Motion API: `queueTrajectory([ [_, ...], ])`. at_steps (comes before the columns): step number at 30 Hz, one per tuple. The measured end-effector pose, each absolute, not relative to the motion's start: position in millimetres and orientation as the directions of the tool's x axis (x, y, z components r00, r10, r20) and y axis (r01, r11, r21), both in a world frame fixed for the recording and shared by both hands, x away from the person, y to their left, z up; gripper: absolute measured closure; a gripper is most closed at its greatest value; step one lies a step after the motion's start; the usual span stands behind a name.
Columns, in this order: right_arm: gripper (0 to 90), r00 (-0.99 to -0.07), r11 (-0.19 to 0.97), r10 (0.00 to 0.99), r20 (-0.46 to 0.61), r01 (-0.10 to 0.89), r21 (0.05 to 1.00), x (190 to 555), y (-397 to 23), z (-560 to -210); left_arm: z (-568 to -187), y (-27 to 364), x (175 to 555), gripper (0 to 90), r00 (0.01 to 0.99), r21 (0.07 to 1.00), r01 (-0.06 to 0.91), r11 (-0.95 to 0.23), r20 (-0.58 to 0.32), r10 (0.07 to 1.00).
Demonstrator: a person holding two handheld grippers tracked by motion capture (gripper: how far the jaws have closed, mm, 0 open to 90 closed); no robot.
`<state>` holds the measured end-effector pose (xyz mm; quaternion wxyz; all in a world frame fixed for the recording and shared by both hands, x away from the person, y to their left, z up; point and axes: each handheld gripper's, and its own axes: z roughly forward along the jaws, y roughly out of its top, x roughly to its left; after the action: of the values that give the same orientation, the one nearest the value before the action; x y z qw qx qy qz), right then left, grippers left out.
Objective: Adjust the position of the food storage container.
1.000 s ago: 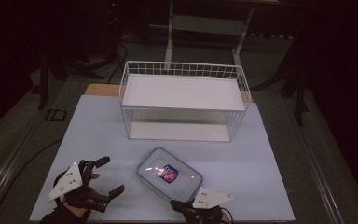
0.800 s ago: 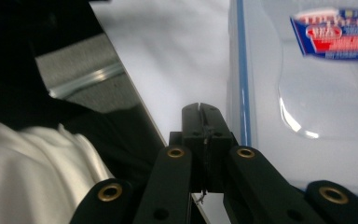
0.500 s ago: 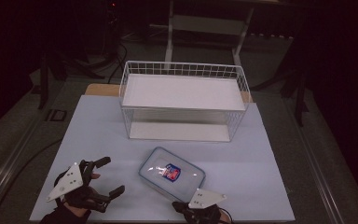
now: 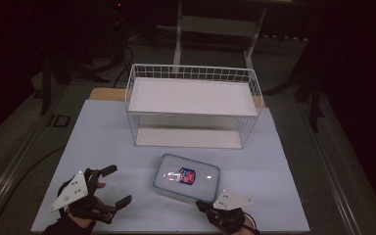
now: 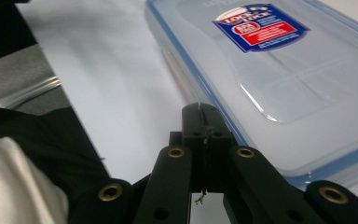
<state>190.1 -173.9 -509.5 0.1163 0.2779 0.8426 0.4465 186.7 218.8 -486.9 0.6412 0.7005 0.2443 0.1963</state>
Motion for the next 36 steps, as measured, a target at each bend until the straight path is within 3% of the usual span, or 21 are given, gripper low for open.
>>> queueTrajectory([
  [10,90.0,-0.775,0.418,0.63,0.053,0.395,0.818,199,-186,-508,-487,219,187,0.3,0.803,0.994,0.094,-0.057,-0.042,0.595],
  [18,90.0,-0.817,0.463,0.575,0.041,0.366,0.808,201,-170,-512,-487,218,187,0.3,0.804,0.994,0.092,-0.062,-0.037,0.593],
  [36,90.0,-0.774,0.451,0.633,0.013,0.382,0.807,215,-186,-509,-488,218,188,0.3,0.804,0.993,0.097,-0.062,-0.042,0.593],
])
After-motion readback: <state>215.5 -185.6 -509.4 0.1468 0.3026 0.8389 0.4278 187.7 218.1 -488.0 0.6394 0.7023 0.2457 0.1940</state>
